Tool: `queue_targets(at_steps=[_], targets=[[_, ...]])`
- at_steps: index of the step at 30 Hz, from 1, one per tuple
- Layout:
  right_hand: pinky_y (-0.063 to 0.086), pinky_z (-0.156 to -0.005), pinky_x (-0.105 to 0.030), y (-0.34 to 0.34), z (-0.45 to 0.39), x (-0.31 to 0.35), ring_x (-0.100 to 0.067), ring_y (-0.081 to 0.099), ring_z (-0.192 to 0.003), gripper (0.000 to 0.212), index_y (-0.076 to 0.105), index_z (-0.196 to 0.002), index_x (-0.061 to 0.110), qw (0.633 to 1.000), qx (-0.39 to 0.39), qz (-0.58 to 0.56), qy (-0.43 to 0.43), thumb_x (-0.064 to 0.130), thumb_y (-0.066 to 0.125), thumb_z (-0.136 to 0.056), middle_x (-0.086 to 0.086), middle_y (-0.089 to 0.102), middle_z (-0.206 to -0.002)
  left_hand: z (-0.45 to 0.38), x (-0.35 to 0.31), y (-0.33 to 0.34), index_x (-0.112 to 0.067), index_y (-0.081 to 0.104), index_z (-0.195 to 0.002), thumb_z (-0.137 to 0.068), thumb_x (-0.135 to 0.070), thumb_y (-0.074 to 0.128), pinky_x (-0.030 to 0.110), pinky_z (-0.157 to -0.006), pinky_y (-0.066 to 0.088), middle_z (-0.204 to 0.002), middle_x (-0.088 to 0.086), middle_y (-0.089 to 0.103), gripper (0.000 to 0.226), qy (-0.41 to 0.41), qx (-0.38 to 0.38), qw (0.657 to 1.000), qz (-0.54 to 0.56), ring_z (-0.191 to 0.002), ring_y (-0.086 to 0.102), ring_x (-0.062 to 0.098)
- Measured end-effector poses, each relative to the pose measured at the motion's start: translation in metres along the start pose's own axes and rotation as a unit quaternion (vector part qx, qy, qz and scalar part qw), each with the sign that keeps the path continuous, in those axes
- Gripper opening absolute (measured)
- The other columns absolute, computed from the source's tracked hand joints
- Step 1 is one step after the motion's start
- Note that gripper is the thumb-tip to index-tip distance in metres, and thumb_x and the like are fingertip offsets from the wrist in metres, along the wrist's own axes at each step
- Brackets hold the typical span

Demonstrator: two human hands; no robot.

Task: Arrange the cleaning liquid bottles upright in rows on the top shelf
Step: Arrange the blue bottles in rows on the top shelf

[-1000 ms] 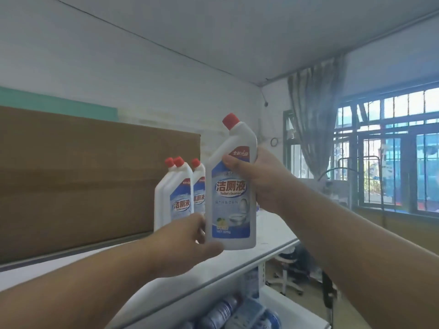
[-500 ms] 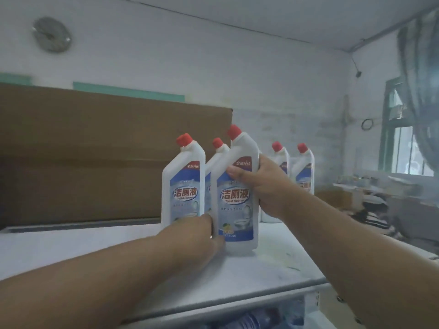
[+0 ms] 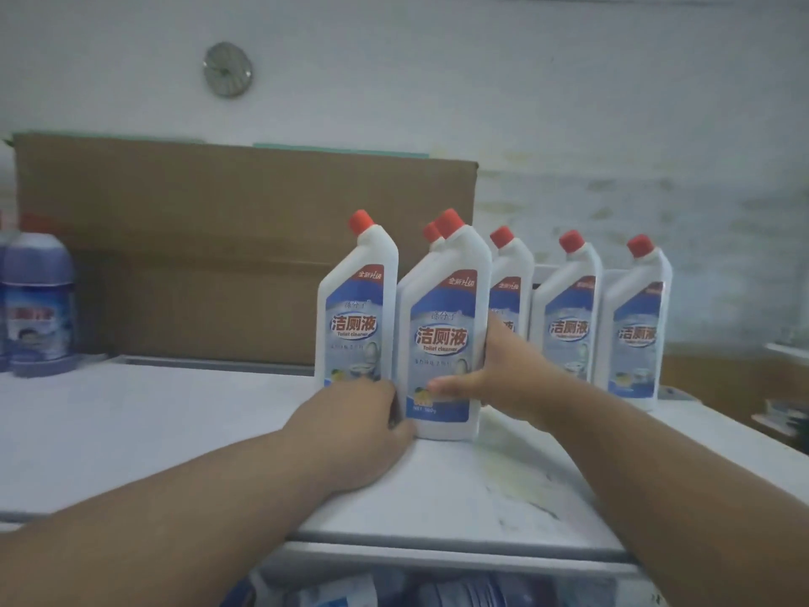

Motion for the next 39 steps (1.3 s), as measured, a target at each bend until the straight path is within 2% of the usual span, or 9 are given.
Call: queue_targets(at_steps=[6,13,18,23,27,31,33,36,39], targets=[[0.059,-0.088,-0.042,-0.008,-0.002,-0.002,-0.011,0.066,-0.099,0.075,0.049,-0.117,0.034,0.990,-0.105,0.088,0.015,0.044,0.093,-0.058,0.013,0.065,-0.110,0.001,-0.006,-0.002,-0.029,0.042,-0.094,-0.097,-0.045,0.041,0.034,-0.085,0.047,-0.110,0.000,0.057,0.017,0.026,-0.006,0.999,-0.038,-0.093,0.045,0.018],[0.057,-0.093,-0.041,-0.006,0.000,0.000,-0.011,0.061,-0.099,0.056,0.047,-0.111,0.031,0.984,-0.120,0.126,0.034,0.040,0.086,-0.071,0.011,0.061,-0.111,0.001,-0.006,-0.002,-0.028,0.043,-0.097,-0.095,-0.045,0.043,0.039,-0.090,0.051,-0.107,-0.001,0.054,0.018,0.031,-0.003,0.999,-0.038,-0.098,0.048,0.019],[0.056,-0.095,-0.044,-0.006,0.000,-0.002,-0.012,0.062,-0.099,0.059,0.049,-0.118,0.030,0.978,-0.146,0.139,0.049,0.041,0.085,-0.072,0.010,0.063,-0.114,0.000,-0.006,-0.001,-0.026,0.043,-0.098,-0.096,-0.045,0.044,0.041,-0.094,0.050,-0.110,0.001,0.055,0.019,0.034,0.001,0.999,-0.038,-0.102,0.050,0.022],[0.055,-0.095,-0.043,-0.009,0.002,0.000,-0.014,0.062,-0.102,0.060,0.046,-0.116,0.030,0.966,-0.170,0.187,0.055,0.047,0.083,-0.072,0.011,0.059,-0.113,-0.003,-0.006,0.001,-0.024,0.044,-0.098,-0.096,-0.044,0.043,0.042,-0.093,0.049,-0.109,0.002,0.055,0.020,0.047,-0.002,0.998,-0.039,-0.102,0.050,0.024],[0.055,-0.087,-0.035,-0.024,0.012,0.011,-0.010,0.056,-0.086,0.049,0.043,-0.102,0.026,0.950,-0.209,0.231,0.026,0.047,0.079,-0.077,0.009,0.054,-0.101,-0.002,-0.008,0.001,-0.025,0.043,-0.098,-0.097,-0.043,0.043,0.041,-0.092,0.050,-0.105,0.001,0.054,0.018,0.052,0.005,0.998,-0.039,-0.100,0.051,0.022],[0.049,-0.078,-0.028,-0.036,0.027,0.034,-0.002,0.044,-0.068,0.044,0.042,-0.097,0.027,0.931,-0.251,0.263,-0.026,0.047,0.076,-0.081,0.015,0.045,-0.084,-0.002,-0.010,-0.003,-0.026,0.045,-0.100,-0.097,-0.043,0.045,0.041,-0.089,0.052,-0.105,-0.001,0.057,0.017,0.048,-0.009,0.998,-0.037,-0.098,0.053,0.021],[0.050,-0.082,-0.029,-0.034,0.036,0.045,-0.006,0.045,-0.072,0.042,0.041,-0.100,0.028,0.928,-0.239,0.280,-0.055,0.045,0.076,-0.083,0.014,0.046,-0.089,0.002,-0.013,-0.010,-0.025,0.046,-0.105,-0.098,-0.043,0.044,0.040,-0.090,0.052,-0.109,0.000,0.056,0.019,0.056,-0.024,0.997,-0.055,-0.100,0.053,0.021],[0.050,-0.094,-0.031,-0.028,0.058,0.063,-0.009,0.049,-0.092,0.040,0.040,-0.104,0.031,0.920,-0.220,0.306,-0.103,0.043,0.074,-0.086,0.013,0.045,-0.105,0.017,-0.021,-0.024,-0.025,0.049,-0.117,-0.099,-0.047,0.044,0.040,-0.095,0.051,-0.113,-0.001,0.054,0.029,0.068,-0.048,0.992,-0.095,-0.105,0.052,0.020],[0.045,-0.094,-0.026,-0.031,0.094,0.079,-0.008,0.048,-0.099,0.036,0.043,-0.108,0.030,0.917,-0.227,0.299,-0.135,0.042,0.071,-0.089,0.014,0.044,-0.109,0.050,-0.039,-0.033,-0.025,0.049,-0.112,-0.098,-0.050,0.046,0.038,-0.098,0.050,-0.111,-0.003,0.055,0.029,0.070,-0.076,0.991,-0.085,-0.106,0.052,0.018]])
Point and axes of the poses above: each hand's wrist, its own z-axis away from the middle knuckle, its own y-axis out of the palm, x = y × z, the point moved 10 cm from there along -z, towards the middle knuckle
